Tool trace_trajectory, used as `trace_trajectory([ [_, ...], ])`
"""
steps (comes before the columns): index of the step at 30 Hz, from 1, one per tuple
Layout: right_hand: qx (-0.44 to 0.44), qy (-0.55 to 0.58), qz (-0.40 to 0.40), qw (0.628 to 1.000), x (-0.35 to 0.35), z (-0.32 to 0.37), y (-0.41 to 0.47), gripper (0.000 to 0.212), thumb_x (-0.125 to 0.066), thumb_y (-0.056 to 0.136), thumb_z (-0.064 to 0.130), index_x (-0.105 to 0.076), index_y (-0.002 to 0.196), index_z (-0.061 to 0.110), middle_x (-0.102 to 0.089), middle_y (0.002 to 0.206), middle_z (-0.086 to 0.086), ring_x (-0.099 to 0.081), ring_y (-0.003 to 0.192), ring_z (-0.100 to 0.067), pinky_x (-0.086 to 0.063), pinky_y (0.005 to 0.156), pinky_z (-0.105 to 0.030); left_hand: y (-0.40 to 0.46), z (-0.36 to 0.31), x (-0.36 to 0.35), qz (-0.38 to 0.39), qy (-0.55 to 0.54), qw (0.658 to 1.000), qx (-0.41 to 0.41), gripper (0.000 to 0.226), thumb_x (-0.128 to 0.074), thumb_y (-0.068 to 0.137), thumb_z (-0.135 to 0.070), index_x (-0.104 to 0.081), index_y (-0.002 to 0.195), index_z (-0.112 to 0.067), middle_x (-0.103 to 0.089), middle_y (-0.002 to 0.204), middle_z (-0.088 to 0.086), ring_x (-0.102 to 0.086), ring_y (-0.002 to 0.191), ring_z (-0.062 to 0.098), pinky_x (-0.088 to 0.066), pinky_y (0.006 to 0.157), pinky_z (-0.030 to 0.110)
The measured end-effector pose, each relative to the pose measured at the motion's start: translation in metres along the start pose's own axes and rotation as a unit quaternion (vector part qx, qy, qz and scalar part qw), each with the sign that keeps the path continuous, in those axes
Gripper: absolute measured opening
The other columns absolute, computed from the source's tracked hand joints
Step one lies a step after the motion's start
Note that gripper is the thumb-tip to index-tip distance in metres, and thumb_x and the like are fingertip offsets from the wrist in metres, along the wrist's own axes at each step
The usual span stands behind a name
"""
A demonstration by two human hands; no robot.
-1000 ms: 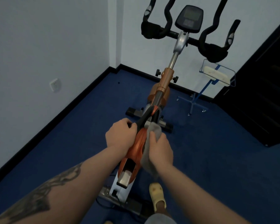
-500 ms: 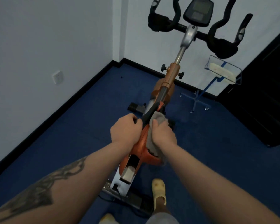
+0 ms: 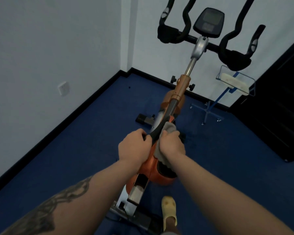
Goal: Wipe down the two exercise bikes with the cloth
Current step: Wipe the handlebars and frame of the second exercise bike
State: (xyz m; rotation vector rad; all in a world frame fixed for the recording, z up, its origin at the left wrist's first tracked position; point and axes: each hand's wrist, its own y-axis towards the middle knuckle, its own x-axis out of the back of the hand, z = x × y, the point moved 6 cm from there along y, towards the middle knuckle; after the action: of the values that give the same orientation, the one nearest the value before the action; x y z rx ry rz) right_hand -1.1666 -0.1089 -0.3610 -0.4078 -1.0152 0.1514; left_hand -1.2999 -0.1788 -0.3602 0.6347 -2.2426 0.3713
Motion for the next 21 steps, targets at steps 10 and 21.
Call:
trace_trajectory([
  [10,0.13,-0.097,-0.069,0.984,-0.006,-0.02,-0.058,0.063,-0.028,0.1,0.048,-0.012,0.151,0.015,-0.033,0.148,-0.009,-0.039,0.129,-0.029,-0.039,0.099,-0.045,0.0,0.002,-0.001,-0.01,-0.005,1.0,0.001,0.02,-0.047,0.092,-0.041,-0.063,0.094,-0.03,-0.06,0.084,-0.014,-0.05,0.071,0.005,-0.032,0.056,0.027],
  [21,0.176,-0.064,-0.087,0.978,-0.007,-0.036,-0.075,0.068,-0.019,0.096,0.055,-0.01,0.153,0.02,-0.029,0.152,-0.004,-0.037,0.131,-0.023,-0.039,0.099,-0.039,-0.002,0.003,0.0,-0.023,-0.01,1.0,0.01,0.021,-0.048,0.092,-0.043,-0.065,0.095,-0.031,-0.056,0.08,-0.016,-0.044,0.063,-0.001,-0.027,0.051,0.021],
])
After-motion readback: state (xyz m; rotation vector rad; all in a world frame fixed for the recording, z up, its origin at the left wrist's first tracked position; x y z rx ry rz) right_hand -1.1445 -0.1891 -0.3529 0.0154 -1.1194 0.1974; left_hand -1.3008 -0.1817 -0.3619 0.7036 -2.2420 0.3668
